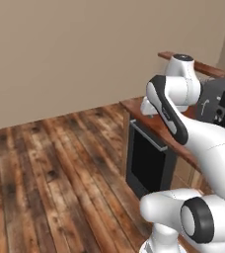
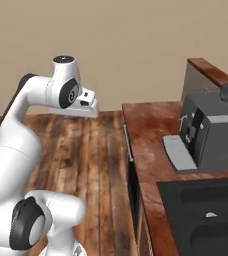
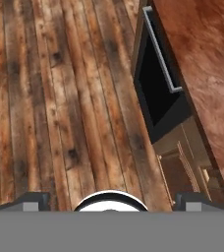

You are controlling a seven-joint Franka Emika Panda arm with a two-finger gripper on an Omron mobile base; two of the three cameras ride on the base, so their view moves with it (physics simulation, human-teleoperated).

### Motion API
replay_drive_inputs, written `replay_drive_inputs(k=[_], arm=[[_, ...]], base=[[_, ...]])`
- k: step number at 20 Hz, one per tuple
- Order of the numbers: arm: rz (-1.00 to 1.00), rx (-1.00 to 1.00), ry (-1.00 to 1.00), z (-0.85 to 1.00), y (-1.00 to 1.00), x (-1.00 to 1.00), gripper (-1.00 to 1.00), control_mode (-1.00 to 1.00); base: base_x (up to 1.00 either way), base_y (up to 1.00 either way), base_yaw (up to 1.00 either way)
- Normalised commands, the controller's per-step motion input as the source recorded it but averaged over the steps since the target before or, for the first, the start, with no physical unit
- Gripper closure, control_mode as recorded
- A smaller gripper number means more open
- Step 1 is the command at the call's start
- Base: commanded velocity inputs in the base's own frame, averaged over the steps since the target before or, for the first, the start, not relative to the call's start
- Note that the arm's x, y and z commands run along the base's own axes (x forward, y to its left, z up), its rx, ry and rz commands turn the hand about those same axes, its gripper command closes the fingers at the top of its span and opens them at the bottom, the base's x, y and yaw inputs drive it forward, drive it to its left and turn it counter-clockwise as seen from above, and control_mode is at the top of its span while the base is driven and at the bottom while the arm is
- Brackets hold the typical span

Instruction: Open the dishwasher door and pull out the top rack.

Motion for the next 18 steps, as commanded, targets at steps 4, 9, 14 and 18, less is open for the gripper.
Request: replay_drive_inputs(k=[4, 9, 14, 18], arm=[[0.0, 0.0, 0.0, 0.0, 0.0, 0.0, -1.0, 1.0], [0.0, 0.0, 0.0, 0.0, 0.0, 0.0, -1.0, 1.0], [0.0, 0.0, 0.0, 0.0, 0.0, 0.0, -1.0, 1.0], [0.0, 0.0, 0.0, 0.0, 0.0, 0.0, -1.0, 1.0]], base=[[-0.02, -0.47, 0.31], [0.04, -0.78, 0.3], [-0.06, -0.28, 0.12], [-0.12, 0.0, -0.02]])
